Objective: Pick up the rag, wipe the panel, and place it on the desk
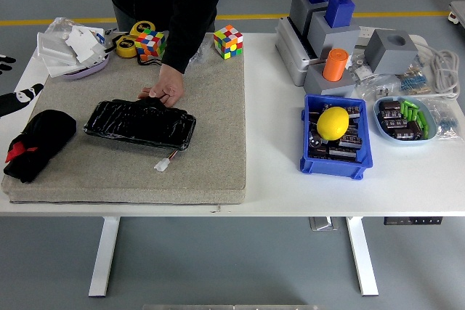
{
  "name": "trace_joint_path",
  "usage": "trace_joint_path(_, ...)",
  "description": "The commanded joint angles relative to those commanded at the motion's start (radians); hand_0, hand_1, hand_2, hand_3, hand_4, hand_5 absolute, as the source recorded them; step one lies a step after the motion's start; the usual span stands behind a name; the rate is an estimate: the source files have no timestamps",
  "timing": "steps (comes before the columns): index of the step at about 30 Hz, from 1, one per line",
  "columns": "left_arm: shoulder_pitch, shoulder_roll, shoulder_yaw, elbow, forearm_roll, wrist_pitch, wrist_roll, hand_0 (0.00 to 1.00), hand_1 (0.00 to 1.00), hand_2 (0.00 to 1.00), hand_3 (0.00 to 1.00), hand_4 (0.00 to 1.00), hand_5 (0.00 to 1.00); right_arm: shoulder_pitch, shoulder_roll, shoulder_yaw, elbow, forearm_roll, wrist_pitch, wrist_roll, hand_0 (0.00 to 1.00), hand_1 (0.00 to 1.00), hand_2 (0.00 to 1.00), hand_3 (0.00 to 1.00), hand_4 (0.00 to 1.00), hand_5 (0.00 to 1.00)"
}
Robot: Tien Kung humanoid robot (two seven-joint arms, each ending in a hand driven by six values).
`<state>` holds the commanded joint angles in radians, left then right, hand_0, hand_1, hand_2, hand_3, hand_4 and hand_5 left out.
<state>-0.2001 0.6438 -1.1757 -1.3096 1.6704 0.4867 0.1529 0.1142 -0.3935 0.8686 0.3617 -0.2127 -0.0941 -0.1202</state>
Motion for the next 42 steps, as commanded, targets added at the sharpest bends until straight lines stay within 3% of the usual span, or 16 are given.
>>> trace_joint_path(22, 0.004, -0.014, 0.029, 0.027, 0.0, 0.009, -0.01, 0.62, 0.692, 0.69, 0.707, 0.909, 0.433, 0.007, -0.008, -0.001, 0.001, -0.005, 0.0, -0.007, 0.728, 0.642, 0.678, 0.622, 0.998, 0.611)
trace_joint_path(27, -0.003, -0.03, 0.037, 0.063, 0.017, 0.021, -0.027, 0.625, 0.693, 0.703, 0.706, 0.909, 0.427, 0.006, -0.008, 0.001, 0.003, -0.006, 0.0, -0.007, 0.728, 0.643, 0.678, 0.622, 0.998, 0.61)
trace_joint_path(36, -0.023, -0.068, 0.054, 0.192, 0.012, 0.064, -0.1, 0.632, 0.701, 0.72, 0.705, 0.909, 0.42, 0.003, -0.004, 0.013, 0.007, -0.011, 0.0, -0.004, 0.728, 0.642, 0.677, 0.622, 0.998, 0.61)
trace_joint_path(42, -0.034, -0.083, 0.077, 0.251, -0.001, 0.061, -0.104, 0.637, 0.708, 0.738, 0.711, 0.915, 0.435, 0.002, -0.007, 0.016, 0.007, -0.01, 0.001, -0.005, 0.728, 0.643, 0.677, 0.622, 0.998, 0.609)
